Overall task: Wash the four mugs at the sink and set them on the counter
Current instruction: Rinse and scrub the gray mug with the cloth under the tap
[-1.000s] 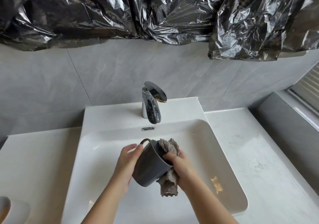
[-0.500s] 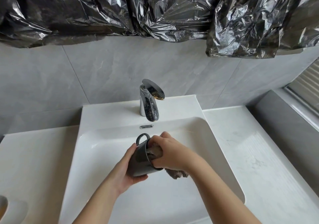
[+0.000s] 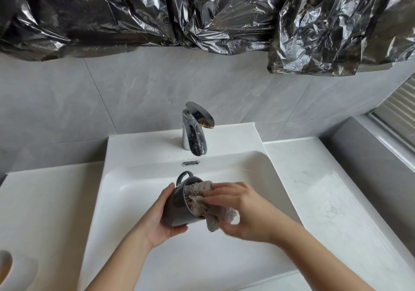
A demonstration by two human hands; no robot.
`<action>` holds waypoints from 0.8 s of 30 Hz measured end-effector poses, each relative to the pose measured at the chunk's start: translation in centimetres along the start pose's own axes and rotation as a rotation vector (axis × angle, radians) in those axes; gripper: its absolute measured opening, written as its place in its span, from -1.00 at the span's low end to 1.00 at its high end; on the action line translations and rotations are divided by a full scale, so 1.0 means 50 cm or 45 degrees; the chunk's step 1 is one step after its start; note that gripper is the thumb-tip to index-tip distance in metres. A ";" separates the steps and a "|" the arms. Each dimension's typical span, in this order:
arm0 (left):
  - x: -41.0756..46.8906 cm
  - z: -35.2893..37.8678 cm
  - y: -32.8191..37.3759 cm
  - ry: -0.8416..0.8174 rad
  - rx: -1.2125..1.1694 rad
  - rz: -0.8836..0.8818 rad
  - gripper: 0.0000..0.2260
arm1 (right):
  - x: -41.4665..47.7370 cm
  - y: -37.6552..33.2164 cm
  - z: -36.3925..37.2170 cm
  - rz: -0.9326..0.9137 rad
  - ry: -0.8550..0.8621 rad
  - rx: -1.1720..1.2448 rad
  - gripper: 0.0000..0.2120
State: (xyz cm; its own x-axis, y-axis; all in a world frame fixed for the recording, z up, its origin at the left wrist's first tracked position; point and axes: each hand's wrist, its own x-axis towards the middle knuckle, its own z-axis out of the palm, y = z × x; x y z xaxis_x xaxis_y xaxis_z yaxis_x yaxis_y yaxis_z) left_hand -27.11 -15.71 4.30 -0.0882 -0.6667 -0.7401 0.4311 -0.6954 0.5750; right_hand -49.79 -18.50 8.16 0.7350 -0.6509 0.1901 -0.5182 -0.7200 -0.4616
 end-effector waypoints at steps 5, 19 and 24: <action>0.004 0.005 0.010 -0.009 0.086 -0.003 -0.65 | 0.011 0.014 0.058 -0.085 -0.133 -0.042 -0.66; 0.011 0.011 0.031 0.012 0.264 0.247 -0.65 | 0.074 -0.016 0.096 0.486 -0.266 0.581 -0.77; 0.015 0.015 0.009 0.107 0.286 0.445 -0.57 | 0.056 -0.010 0.093 0.706 -0.327 1.022 -0.67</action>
State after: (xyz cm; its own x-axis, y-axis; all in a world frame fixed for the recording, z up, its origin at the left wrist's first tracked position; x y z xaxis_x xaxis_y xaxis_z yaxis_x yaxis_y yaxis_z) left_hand -27.68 -16.70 4.27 0.1061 -0.8550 -0.5077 0.2148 -0.4788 0.8513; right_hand -45.43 -18.83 4.89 0.6005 -0.7050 -0.3773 -0.4372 0.1056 -0.8932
